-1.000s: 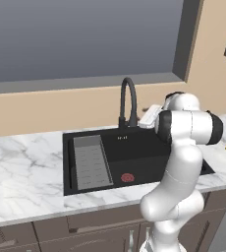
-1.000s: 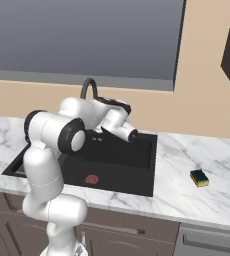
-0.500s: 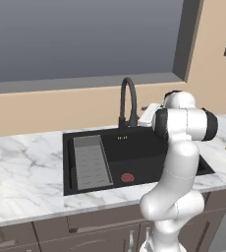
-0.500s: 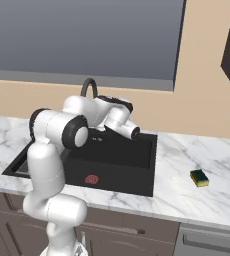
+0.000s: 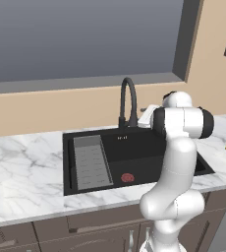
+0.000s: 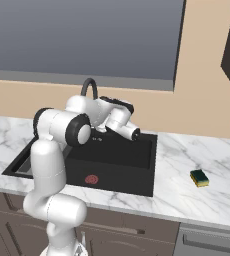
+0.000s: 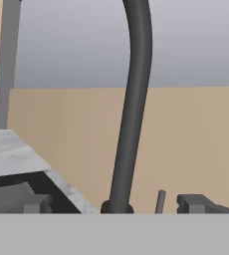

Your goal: Soak the sponge with water for a few seconds and then drop it inside the sink.

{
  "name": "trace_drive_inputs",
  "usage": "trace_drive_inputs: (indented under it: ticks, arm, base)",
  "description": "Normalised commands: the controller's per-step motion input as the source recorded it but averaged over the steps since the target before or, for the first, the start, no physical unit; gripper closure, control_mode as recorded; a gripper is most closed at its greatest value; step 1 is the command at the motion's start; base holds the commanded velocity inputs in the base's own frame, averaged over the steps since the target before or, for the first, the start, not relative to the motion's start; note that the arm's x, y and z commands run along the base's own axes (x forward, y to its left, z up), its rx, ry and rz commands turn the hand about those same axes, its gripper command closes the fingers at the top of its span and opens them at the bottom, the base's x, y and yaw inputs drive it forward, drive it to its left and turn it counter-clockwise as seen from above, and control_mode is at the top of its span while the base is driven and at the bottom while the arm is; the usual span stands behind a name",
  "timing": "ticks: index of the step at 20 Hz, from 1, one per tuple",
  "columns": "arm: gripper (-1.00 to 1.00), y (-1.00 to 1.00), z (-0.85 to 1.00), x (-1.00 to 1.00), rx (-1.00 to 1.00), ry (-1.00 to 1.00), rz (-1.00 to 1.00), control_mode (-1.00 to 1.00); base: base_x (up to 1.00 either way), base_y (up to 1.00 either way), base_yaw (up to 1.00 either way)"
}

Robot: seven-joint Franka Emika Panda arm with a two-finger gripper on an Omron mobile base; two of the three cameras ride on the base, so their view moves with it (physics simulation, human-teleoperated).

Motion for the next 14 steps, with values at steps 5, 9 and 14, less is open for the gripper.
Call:
trace_drive_inputs:
  ticks: [5, 9, 14]
  arm:
    - [-1.00, 0.01, -0.18, 0.12, 0.00, 0.00, 0.00, -1.00]
    - [-1.00, 0.04, -0.15, 0.16, 0.00, 0.00, 0.00, -1.00]
    - [-1.00, 0.06, -0.13, 0.20, 0.00, 0.00, 0.00, -1.00]
  base:
    - [0.00, 0.00, 0.00]
    - [0.00, 0.00, 0.00]
    - [0.00, 0.00, 0.00]
